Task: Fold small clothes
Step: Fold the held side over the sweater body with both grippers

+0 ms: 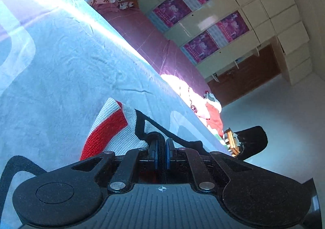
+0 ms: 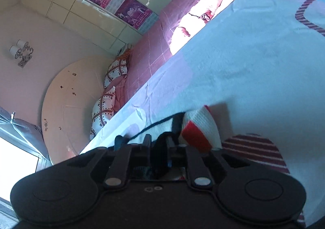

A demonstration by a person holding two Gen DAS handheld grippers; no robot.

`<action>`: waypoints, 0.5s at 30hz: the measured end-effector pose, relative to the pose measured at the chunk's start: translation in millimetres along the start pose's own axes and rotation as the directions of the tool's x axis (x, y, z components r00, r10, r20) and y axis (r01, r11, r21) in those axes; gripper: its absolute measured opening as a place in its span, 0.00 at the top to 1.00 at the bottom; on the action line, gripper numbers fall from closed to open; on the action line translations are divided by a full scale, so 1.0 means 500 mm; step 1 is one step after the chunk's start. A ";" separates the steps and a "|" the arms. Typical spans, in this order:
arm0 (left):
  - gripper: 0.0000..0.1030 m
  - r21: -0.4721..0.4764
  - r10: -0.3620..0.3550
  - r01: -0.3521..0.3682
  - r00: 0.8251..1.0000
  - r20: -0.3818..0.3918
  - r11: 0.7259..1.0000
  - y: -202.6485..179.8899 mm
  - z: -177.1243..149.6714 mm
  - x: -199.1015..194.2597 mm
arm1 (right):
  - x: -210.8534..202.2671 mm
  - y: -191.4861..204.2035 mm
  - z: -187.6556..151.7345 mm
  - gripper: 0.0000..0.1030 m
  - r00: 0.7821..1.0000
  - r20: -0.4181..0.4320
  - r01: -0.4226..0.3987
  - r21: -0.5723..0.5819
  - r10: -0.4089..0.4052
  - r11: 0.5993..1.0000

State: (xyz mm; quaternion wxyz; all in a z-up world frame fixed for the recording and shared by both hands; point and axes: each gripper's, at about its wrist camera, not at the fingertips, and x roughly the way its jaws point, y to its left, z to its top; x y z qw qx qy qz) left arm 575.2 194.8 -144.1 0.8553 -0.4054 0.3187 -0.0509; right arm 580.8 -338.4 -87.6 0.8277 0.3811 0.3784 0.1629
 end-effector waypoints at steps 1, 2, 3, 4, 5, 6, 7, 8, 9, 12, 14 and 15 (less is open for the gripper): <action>0.89 0.004 0.007 -0.007 1.000 0.001 1.000 -0.001 -0.001 0.006 | 0.002 0.004 0.003 0.73 1.000 0.008 -0.002 -0.007 0.002 1.000; 0.83 0.005 -0.003 0.003 1.000 0.011 1.000 -0.001 -0.003 0.009 | 0.005 0.006 0.007 0.61 1.000 0.019 -0.003 -0.015 0.003 1.000; 0.80 0.009 -0.009 0.009 1.000 0.021 1.000 -0.003 -0.004 0.011 | 0.003 0.008 0.010 0.47 0.999 0.039 0.009 -0.028 -0.008 1.000; 0.75 0.019 -0.007 0.006 0.999 0.035 1.000 -0.006 -0.004 0.012 | 0.002 0.010 0.012 0.47 0.998 0.054 0.030 -0.050 -0.027 0.998; 0.68 0.031 -0.001 0.000 0.998 0.060 1.000 -0.012 -0.002 0.011 | -0.001 0.011 0.016 0.48 0.998 0.055 0.036 -0.069 -0.032 0.997; 0.64 0.040 -0.007 0.004 0.997 0.077 0.999 -0.013 0.001 0.008 | -0.004 0.010 0.018 0.48 0.998 0.050 0.029 -0.073 -0.025 0.997; 0.55 0.053 -0.001 -0.004 0.996 0.092 0.999 -0.016 0.002 0.004 | -0.011 0.008 0.020 0.48 0.998 0.052 0.020 -0.070 -0.017 0.997; 0.50 0.079 0.007 -0.015 0.995 0.098 0.997 -0.018 0.005 0.000 | -0.019 0.006 0.020 0.48 0.998 0.059 0.020 -0.071 -0.016 0.997; 0.50 0.112 0.022 -0.032 0.996 0.091 0.993 -0.021 0.008 0.000 | -0.026 0.006 0.021 0.48 0.998 0.066 0.023 -0.078 -0.018 0.997; 0.50 0.289 0.125 -0.131 0.991 0.039 0.948 -0.052 0.010 0.005 | -0.035 0.013 0.027 0.48 0.997 0.068 0.034 -0.119 -0.026 0.992; 0.50 0.454 0.181 -0.182 0.982 0.047 0.872 -0.081 -0.002 -0.015 | -0.045 0.030 0.024 0.47 0.998 0.055 0.047 -0.184 -0.038 0.982; 0.50 0.504 0.195 -0.185 0.980 0.035 0.844 -0.089 -0.009 -0.018 | -0.054 0.041 0.020 0.47 0.997 0.061 0.053 -0.232 -0.040 0.971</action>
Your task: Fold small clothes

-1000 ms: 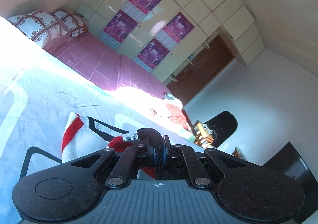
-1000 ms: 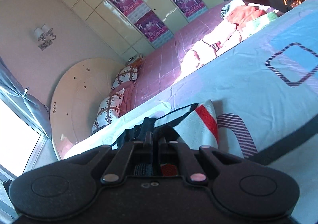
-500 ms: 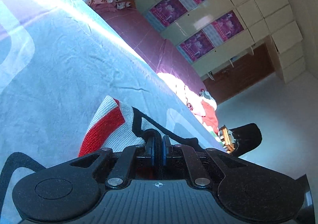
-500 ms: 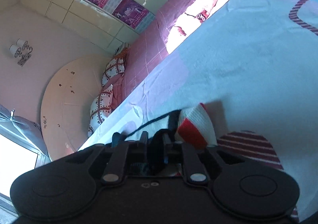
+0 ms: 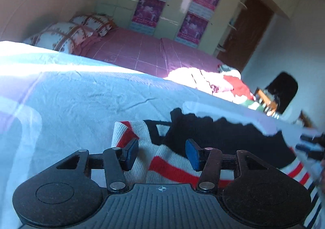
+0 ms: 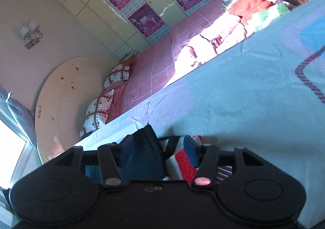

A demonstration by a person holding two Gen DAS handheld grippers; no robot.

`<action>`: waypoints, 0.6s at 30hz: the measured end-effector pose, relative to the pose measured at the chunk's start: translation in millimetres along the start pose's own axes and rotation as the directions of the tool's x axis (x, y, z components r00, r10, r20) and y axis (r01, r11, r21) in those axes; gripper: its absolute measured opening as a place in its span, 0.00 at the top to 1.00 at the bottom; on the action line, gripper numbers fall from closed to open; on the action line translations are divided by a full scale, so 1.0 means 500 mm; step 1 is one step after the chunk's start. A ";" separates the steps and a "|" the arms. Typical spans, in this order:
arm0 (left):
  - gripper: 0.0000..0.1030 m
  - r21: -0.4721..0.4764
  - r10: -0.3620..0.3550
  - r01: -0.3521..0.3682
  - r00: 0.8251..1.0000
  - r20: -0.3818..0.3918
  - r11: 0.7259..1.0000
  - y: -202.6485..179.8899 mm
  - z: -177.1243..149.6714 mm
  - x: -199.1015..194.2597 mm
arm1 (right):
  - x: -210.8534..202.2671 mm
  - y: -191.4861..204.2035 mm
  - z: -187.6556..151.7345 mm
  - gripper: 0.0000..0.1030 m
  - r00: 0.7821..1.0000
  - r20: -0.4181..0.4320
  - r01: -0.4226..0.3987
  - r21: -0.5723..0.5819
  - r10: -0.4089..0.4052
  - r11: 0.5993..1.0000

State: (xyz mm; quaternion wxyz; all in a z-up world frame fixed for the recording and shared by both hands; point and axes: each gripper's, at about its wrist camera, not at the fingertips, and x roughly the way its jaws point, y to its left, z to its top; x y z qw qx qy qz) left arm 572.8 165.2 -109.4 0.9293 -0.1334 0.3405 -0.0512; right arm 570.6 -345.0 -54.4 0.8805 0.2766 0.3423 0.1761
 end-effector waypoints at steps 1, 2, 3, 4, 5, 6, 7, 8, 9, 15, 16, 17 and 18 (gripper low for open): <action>0.52 0.046 0.003 -0.001 1.000 -0.029 0.999 -0.008 -0.003 0.001 | -0.004 0.011 -0.003 0.47 1.000 0.001 0.010 -0.053 -0.010 0.999; 0.58 0.080 0.021 -0.017 0.998 -0.053 0.997 -0.013 -0.005 0.007 | 0.001 0.021 -0.003 0.48 1.000 -0.007 0.029 -0.103 -0.030 0.994; 0.59 0.092 0.034 -0.028 0.997 -0.065 0.995 -0.017 -0.006 0.011 | 0.010 0.030 -0.005 0.49 0.998 -0.021 0.053 -0.138 -0.057 0.989; 0.60 0.089 0.037 -0.031 0.997 -0.063 0.996 -0.019 -0.006 0.011 | 0.025 0.039 -0.007 0.51 0.996 -0.041 0.076 -0.163 -0.084 0.984; 0.64 0.097 0.045 -0.039 0.997 -0.062 0.995 -0.023 -0.006 0.009 | 0.039 0.048 -0.012 0.56 0.993 -0.059 0.094 -0.188 -0.107 0.978; 0.68 0.100 0.049 -0.043 0.997 -0.055 0.994 -0.027 -0.007 0.005 | 0.052 0.055 -0.021 0.64 0.989 -0.073 0.110 -0.221 -0.129 0.969; 0.84 0.089 0.043 -0.039 0.998 -0.040 0.995 -0.031 -0.011 -0.002 | 0.063 0.066 -0.031 0.74 0.985 -0.079 0.129 -0.267 -0.155 0.955; 0.92 0.090 0.050 -0.048 0.999 -0.020 0.995 -0.033 -0.019 -0.017 | 0.070 0.080 -0.045 0.90 0.978 -0.072 0.160 -0.334 -0.194 0.929; 0.94 0.091 0.057 -0.057 0.998 -0.005 0.994 -0.033 -0.034 -0.029 | 0.072 0.097 -0.058 0.95 0.975 -0.050 0.181 -0.392 -0.217 0.902; 0.95 0.046 0.065 -0.066 0.997 0.034 0.997 0.000 -0.078 -0.055 | 0.066 0.131 -0.075 0.95 0.954 0.009 0.267 -0.488 -0.301 0.831; 0.95 0.021 0.055 -0.056 0.998 0.035 0.998 0.008 -0.077 -0.054 | 0.071 0.126 -0.077 0.95 0.953 -0.004 0.264 -0.486 -0.304 0.833; 0.95 0.010 0.049 -0.050 0.998 0.033 0.999 0.010 -0.074 -0.051 | 0.069 0.123 -0.072 0.90 0.955 -0.007 0.259 -0.468 -0.296 0.845; 0.95 0.006 0.039 -0.040 0.999 0.033 0.999 0.009 -0.072 -0.054 | 0.060 0.122 -0.065 0.79 0.957 -0.015 0.255 -0.429 -0.289 0.867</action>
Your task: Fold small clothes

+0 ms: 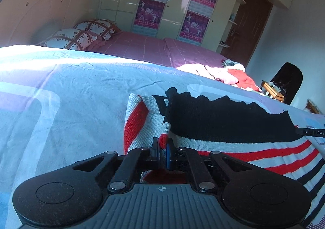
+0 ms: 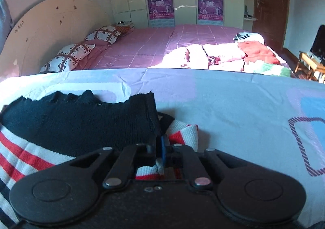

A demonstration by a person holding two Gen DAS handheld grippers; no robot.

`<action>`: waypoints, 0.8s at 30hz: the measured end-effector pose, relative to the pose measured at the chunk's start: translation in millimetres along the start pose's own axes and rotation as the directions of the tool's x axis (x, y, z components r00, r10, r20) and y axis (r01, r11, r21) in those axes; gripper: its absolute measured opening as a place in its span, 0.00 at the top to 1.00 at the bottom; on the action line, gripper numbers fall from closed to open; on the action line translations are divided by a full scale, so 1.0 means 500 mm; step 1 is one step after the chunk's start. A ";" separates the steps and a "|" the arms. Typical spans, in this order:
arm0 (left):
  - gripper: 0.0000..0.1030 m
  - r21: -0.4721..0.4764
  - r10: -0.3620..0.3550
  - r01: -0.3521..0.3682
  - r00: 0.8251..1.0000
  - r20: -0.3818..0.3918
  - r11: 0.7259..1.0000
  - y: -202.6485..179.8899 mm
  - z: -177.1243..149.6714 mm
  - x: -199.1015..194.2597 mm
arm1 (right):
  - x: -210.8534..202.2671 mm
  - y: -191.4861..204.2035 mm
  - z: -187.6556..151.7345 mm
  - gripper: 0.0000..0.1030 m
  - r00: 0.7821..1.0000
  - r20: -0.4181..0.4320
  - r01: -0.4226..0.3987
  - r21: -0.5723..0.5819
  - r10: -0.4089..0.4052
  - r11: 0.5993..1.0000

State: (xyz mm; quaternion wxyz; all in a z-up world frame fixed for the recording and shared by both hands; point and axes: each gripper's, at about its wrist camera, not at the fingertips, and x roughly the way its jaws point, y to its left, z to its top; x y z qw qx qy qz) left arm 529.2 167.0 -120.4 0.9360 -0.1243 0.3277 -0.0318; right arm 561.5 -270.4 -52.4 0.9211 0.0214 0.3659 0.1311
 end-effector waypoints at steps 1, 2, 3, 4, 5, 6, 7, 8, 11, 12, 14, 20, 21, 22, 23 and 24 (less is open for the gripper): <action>0.95 -0.003 -0.010 0.010 1.000 0.012 1.000 0.000 0.002 -0.008 | -0.015 -0.009 0.002 0.75 1.000 0.009 -0.023 0.045 0.022 0.999; 0.95 -0.001 -0.023 0.024 1.000 0.021 1.000 0.001 0.003 -0.018 | -0.035 -0.018 0.000 0.73 0.998 0.032 -0.047 0.080 0.045 0.996; 0.95 0.004 -0.037 0.037 0.999 0.028 0.999 0.002 0.004 -0.030 | -0.054 -0.024 -0.004 0.71 0.997 0.048 -0.060 0.095 0.056 0.994; 0.94 0.009 -0.054 0.053 0.997 0.047 0.999 0.003 0.006 -0.045 | -0.070 -0.025 -0.008 0.70 0.996 0.058 -0.067 0.096 0.061 0.993; 0.94 0.014 -0.069 0.069 0.995 0.071 0.998 0.003 0.012 -0.056 | -0.085 -0.025 -0.011 0.70 0.995 0.074 -0.076 0.087 0.069 0.993; 0.94 0.019 -0.078 0.077 0.993 0.085 0.997 0.000 0.021 -0.059 | -0.092 -0.020 -0.013 0.71 0.993 0.084 -0.085 0.074 0.079 0.994; 0.94 0.022 -0.108 0.107 0.990 0.090 0.994 -0.007 0.039 -0.055 | -0.092 -0.009 -0.011 0.72 0.993 0.085 -0.091 0.058 0.086 0.994; 0.94 0.021 -0.151 0.150 0.985 0.080 0.988 -0.022 0.057 -0.044 | -0.085 0.008 -0.007 0.72 0.992 0.078 -0.100 0.044 0.096 0.994; 0.94 0.068 -0.227 0.230 0.973 -0.052 0.971 -0.117 0.076 0.034 | -0.042 0.093 0.006 0.72 0.988 0.043 -0.149 0.016 0.148 0.989; 0.94 0.101 -0.211 0.218 0.974 -0.077 0.971 -0.156 0.066 0.057 | -0.025 0.134 0.005 0.72 0.988 0.028 -0.154 -0.016 0.155 0.988; 0.93 0.157 -0.198 0.214 0.974 -0.113 0.964 -0.214 0.045 0.094 | 0.009 0.207 0.004 0.75 0.984 -0.002 -0.180 -0.070 0.180 0.981; 0.68 0.230 -0.092 0.112 0.991 -0.097 0.967 -0.231 0.025 0.098 | 0.050 0.292 -0.021 0.71 0.994 -0.048 -0.110 -0.278 0.100 0.954; 0.68 0.260 -0.037 0.055 0.997 -0.074 0.964 -0.211 0.025 0.082 | 0.044 0.278 -0.021 0.73 0.997 -0.040 -0.076 -0.290 0.067 0.954; 0.68 0.278 0.021 -0.007 0.999 -0.046 0.960 -0.182 0.023 0.068 | 0.033 0.254 -0.022 0.73 1.000 -0.019 -0.022 -0.295 0.017 0.955; 0.73 0.269 0.023 -0.012 0.999 -0.037 0.963 -0.151 0.020 0.056 | 0.024 0.223 -0.024 0.73 0.999 0.000 0.040 -0.291 -0.042 0.956; 0.83 0.229 -0.007 0.014 0.999 -0.034 0.973 -0.112 0.020 0.039 | 0.016 0.182 -0.025 0.76 0.997 0.010 0.083 -0.270 -0.083 0.959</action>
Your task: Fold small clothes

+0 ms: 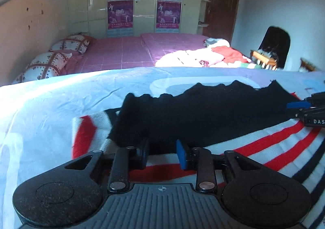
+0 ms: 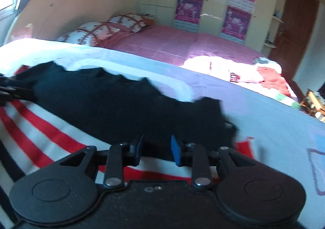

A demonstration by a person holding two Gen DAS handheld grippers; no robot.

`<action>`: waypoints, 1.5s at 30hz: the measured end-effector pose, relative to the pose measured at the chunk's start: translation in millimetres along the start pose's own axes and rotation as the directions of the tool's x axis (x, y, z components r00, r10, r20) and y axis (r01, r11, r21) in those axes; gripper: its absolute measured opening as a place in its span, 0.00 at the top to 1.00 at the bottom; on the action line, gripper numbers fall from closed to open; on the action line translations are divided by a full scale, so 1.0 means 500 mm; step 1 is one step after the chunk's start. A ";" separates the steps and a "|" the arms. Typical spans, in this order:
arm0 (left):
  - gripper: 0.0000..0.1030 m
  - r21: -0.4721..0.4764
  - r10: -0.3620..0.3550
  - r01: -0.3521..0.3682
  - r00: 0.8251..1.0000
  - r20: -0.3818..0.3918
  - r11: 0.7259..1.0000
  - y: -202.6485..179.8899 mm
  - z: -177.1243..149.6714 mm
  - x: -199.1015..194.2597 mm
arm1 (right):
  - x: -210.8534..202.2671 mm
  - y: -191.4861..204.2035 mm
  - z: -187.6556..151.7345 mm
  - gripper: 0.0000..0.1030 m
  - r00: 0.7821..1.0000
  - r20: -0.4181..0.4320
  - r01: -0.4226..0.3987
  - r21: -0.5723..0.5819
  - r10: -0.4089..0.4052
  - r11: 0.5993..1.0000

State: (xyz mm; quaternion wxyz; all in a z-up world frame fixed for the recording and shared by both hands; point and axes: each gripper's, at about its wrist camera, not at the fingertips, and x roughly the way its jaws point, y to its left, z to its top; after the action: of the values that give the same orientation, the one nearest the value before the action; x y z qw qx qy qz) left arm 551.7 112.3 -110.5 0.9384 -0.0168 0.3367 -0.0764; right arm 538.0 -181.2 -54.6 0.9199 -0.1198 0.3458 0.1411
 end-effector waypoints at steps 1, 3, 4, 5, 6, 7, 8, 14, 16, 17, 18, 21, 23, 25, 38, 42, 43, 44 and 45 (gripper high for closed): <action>0.97 -0.020 0.020 -0.020 1.000 -0.006 1.000 0.030 -0.006 -0.016 | -0.009 -0.039 -0.010 0.77 1.000 0.005 0.016 0.029 -0.016 0.999; 0.97 -0.018 0.073 -0.072 0.997 0.004 0.997 0.066 -0.017 -0.039 | -0.029 -0.105 -0.036 0.62 0.993 0.007 0.115 0.059 -0.115 0.992; 0.97 -0.026 0.074 -0.074 0.997 0.002 0.997 0.080 -0.021 -0.042 | -0.033 -0.131 -0.048 0.58 0.991 0.000 0.130 0.078 -0.131 0.988; 0.97 -0.044 0.058 -0.057 0.998 0.004 0.997 0.090 -0.023 -0.043 | -0.034 -0.155 -0.057 0.59 0.996 -0.011 0.090 0.129 -0.090 0.987; 0.97 -0.059 0.053 -0.053 0.999 0.001 0.997 0.094 -0.020 -0.044 | -0.039 -0.167 -0.060 0.59 0.998 -0.012 0.065 0.172 -0.064 0.983; 0.97 -0.065 0.057 -0.057 0.998 -0.001 0.996 0.092 -0.016 -0.048 | -0.047 -0.166 -0.056 0.60 0.998 -0.006 0.069 0.185 -0.069 0.980; 0.96 -0.077 0.069 -0.069 0.998 0.003 0.995 0.090 -0.009 -0.051 | -0.064 -0.156 -0.052 0.64 0.996 0.018 0.087 0.187 -0.092 0.979; 0.36 -0.035 -0.040 0.044 0.993 0.110 0.998 -0.046 -0.010 -0.143 | -0.181 -0.010 -0.051 0.77 0.988 0.123 -0.113 0.166 0.093 0.980; 0.22 0.004 -0.077 0.077 0.989 0.122 0.997 -0.111 -0.026 -0.160 | -0.195 0.064 -0.054 0.77 0.982 0.112 -0.163 0.123 0.150 0.979; 0.22 0.018 -0.101 0.100 0.989 0.112 0.995 -0.138 -0.032 -0.165 | -0.196 0.095 -0.056 0.77 0.980 0.103 -0.180 0.111 0.169 0.977; 0.22 0.011 -0.112 0.112 0.988 0.103 0.994 -0.156 -0.038 -0.168 | -0.198 0.120 -0.062 0.79 0.978 0.092 -0.195 0.107 0.186 0.975; 0.29 0.011 -0.110 0.109 0.992 0.068 0.994 -0.197 -0.061 -0.173 | -0.206 0.167 -0.072 0.79 0.973 0.079 -0.225 0.117 0.216 0.967; 0.45 -0.005 -0.073 0.073 0.997 0.039 0.997 -0.193 -0.078 -0.177 | -0.216 0.179 -0.076 0.80 0.972 0.078 -0.230 0.117 0.222 0.966; 0.50 -0.037 -0.045 0.046 0.999 0.027 0.998 -0.178 -0.097 -0.183 | -0.225 0.195 -0.077 0.80 0.972 0.077 -0.227 0.102 0.220 0.968; 0.51 -0.012 -0.076 0.076 0.997 0.031 0.997 -0.201 -0.101 -0.197 | -0.229 0.229 -0.080 0.84 0.974 0.067 -0.223 0.083 0.218 0.971; 0.51 -0.007 -0.063 0.062 0.997 -0.048 0.998 -0.200 -0.125 -0.151 | -0.199 0.223 -0.082 0.90 0.959 0.020 -0.284 0.109 0.284 0.952; 0.51 0.021 -0.056 0.057 0.998 -0.035 0.998 -0.202 -0.132 -0.151 | -0.183 0.228 -0.090 0.91 0.959 -0.014 -0.280 0.105 0.283 0.954; 0.51 0.030 -0.055 0.056 0.998 -0.031 0.998 -0.206 -0.136 -0.153 | -0.170 0.232 -0.103 0.92 0.962 -0.030 -0.268 0.096 0.272 0.959; 0.51 0.030 -0.049 0.050 0.998 -0.034 0.998 -0.209 -0.135 -0.155 | -0.173 0.235 -0.114 0.92 0.964 0.003 -0.265 0.080 0.266 0.961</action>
State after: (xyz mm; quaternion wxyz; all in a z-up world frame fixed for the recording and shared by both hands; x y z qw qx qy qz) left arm 436.1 22.7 -105.0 0.9306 -0.0092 0.3506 -0.1049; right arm 401.0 -105.1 -52.8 0.8953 -0.0363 0.3678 0.2487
